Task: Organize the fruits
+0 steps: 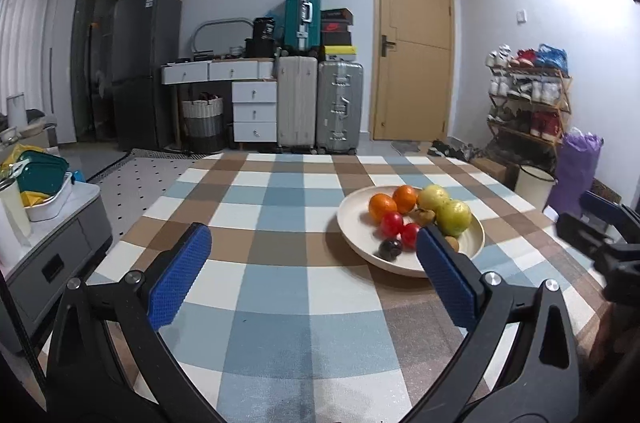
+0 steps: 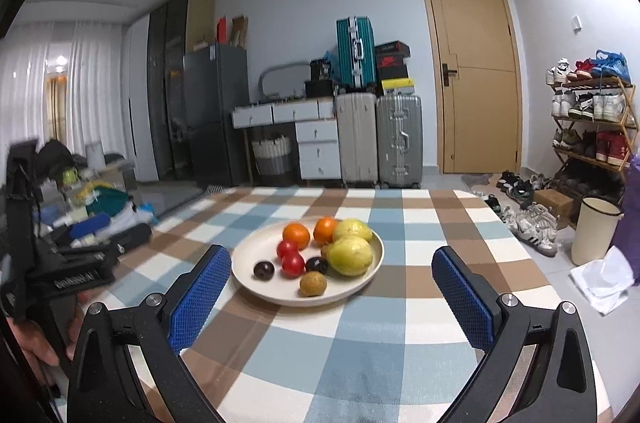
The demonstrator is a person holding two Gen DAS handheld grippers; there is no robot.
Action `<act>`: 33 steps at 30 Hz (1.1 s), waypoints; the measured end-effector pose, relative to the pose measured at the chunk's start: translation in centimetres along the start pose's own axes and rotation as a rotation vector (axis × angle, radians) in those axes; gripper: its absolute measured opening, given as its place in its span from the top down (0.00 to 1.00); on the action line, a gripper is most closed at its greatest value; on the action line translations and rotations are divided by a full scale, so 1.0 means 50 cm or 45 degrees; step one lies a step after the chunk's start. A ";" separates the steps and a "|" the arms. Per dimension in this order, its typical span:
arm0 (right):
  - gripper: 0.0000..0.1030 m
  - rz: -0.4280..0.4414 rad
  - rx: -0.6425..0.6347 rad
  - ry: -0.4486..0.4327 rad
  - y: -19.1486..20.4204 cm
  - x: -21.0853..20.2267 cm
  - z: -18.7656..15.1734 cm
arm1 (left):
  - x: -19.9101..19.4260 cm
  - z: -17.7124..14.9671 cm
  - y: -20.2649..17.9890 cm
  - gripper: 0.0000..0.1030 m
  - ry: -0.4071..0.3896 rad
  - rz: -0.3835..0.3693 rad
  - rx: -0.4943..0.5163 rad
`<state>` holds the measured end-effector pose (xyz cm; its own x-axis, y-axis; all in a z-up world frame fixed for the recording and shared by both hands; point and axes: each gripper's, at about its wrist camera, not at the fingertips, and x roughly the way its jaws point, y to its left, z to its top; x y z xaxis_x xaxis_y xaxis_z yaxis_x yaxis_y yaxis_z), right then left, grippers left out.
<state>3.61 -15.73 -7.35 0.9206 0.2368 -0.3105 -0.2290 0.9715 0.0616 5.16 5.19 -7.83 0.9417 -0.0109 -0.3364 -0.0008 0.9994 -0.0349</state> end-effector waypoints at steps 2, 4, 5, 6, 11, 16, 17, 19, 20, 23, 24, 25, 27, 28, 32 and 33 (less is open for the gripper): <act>0.00 -0.028 -0.021 0.039 0.006 0.012 -0.002 | 0.005 -0.001 -0.008 0.01 0.007 0.007 0.020; 0.00 -0.029 -0.032 0.048 0.008 0.016 -0.003 | 0.001 -0.002 -0.013 0.01 -0.010 0.015 0.030; 0.00 -0.029 -0.029 0.047 0.006 0.017 -0.004 | -0.002 -0.003 -0.015 0.01 -0.025 0.019 0.036; 0.00 -0.028 -0.018 0.041 0.002 0.015 -0.004 | -0.005 -0.002 -0.016 0.01 -0.033 0.018 0.039; 0.00 -0.034 -0.014 0.036 0.002 0.012 -0.004 | -0.012 -0.003 -0.018 0.01 -0.032 0.018 0.039; 0.00 -0.026 -0.042 0.024 0.011 0.006 -0.004 | -0.012 -0.002 -0.016 0.01 -0.031 0.018 0.038; 0.00 -0.025 -0.039 0.026 0.009 0.006 -0.003 | -0.012 -0.003 -0.016 0.01 -0.030 0.018 0.037; 0.00 -0.025 -0.035 0.028 0.008 0.009 -0.003 | -0.012 -0.002 -0.017 0.01 -0.031 0.018 0.036; 0.00 -0.025 -0.034 0.028 0.007 0.009 -0.003 | -0.012 -0.003 -0.017 0.01 -0.032 0.018 0.037; 0.00 -0.025 -0.036 0.028 0.007 0.009 -0.002 | -0.012 -0.003 -0.017 0.01 -0.031 0.018 0.036; 0.00 -0.025 -0.035 0.029 0.007 0.009 -0.003 | -0.012 -0.004 -0.018 0.01 -0.031 0.018 0.036; 0.00 -0.025 -0.034 0.028 0.007 0.009 -0.003 | -0.012 -0.002 -0.017 0.01 -0.032 0.018 0.036; 0.00 -0.024 -0.033 0.028 0.007 0.010 -0.002 | -0.012 -0.002 -0.016 0.01 -0.031 0.018 0.036; 0.00 -0.025 -0.034 0.028 0.007 0.009 -0.003 | -0.012 -0.002 -0.017 0.01 -0.031 0.018 0.035; 0.00 -0.023 -0.037 0.033 0.007 0.009 -0.002 | -0.012 -0.003 -0.017 0.01 -0.031 0.018 0.036; 0.00 -0.022 -0.037 0.034 0.006 0.009 -0.002 | -0.013 -0.004 -0.017 0.01 -0.032 0.019 0.036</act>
<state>3.93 -15.32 -7.58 0.9159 0.2190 -0.3363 -0.2225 0.9745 0.0286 4.49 4.32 -7.76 0.9498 0.0041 -0.3130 -0.0054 1.0000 -0.0033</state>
